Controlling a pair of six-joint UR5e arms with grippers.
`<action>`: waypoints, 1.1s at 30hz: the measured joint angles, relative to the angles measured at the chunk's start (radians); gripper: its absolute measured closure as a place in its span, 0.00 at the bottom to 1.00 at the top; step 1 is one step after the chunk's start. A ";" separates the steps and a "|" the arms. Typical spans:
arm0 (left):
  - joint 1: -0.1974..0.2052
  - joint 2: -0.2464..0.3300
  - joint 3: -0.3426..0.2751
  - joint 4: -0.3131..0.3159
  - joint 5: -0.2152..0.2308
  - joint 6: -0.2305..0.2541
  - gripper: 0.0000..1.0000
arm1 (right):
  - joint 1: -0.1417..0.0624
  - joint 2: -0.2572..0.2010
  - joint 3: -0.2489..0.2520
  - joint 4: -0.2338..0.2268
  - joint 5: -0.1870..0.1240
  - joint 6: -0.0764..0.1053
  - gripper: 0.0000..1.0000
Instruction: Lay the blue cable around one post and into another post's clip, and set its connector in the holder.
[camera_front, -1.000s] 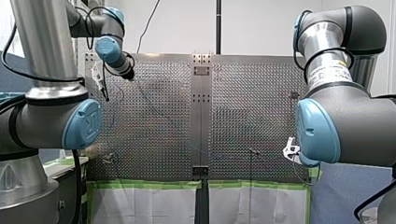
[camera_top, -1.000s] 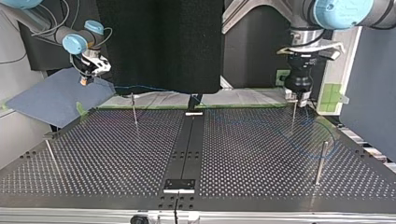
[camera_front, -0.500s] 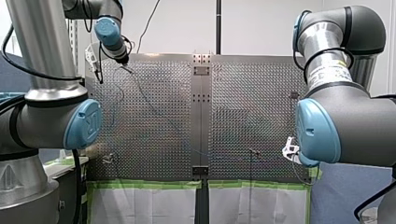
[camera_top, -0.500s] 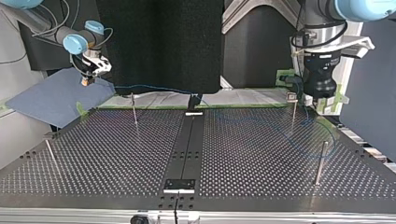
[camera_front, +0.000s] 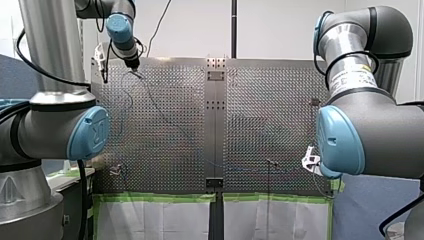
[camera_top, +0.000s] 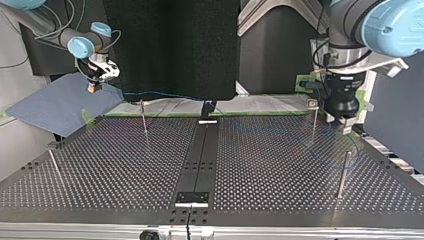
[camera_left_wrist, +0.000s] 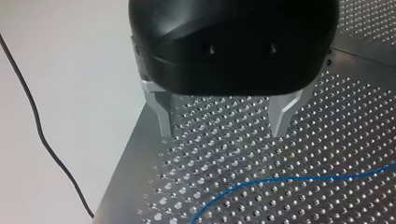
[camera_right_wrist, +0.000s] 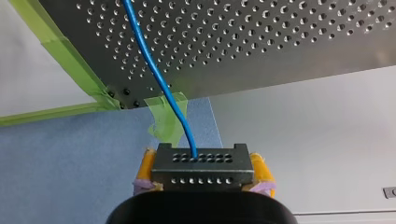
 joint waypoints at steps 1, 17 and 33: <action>-0.001 0.000 0.008 -0.008 -0.004 0.002 0.00 | 0.000 0.000 0.000 0.000 0.000 0.000 1.00; -0.021 -0.040 0.141 -0.141 -0.066 0.013 0.00 | 0.002 0.000 -0.001 -0.001 -0.001 0.007 1.00; -0.038 -0.101 0.271 -0.271 -0.115 0.022 0.00 | 0.003 0.000 -0.003 0.002 -0.001 0.008 1.00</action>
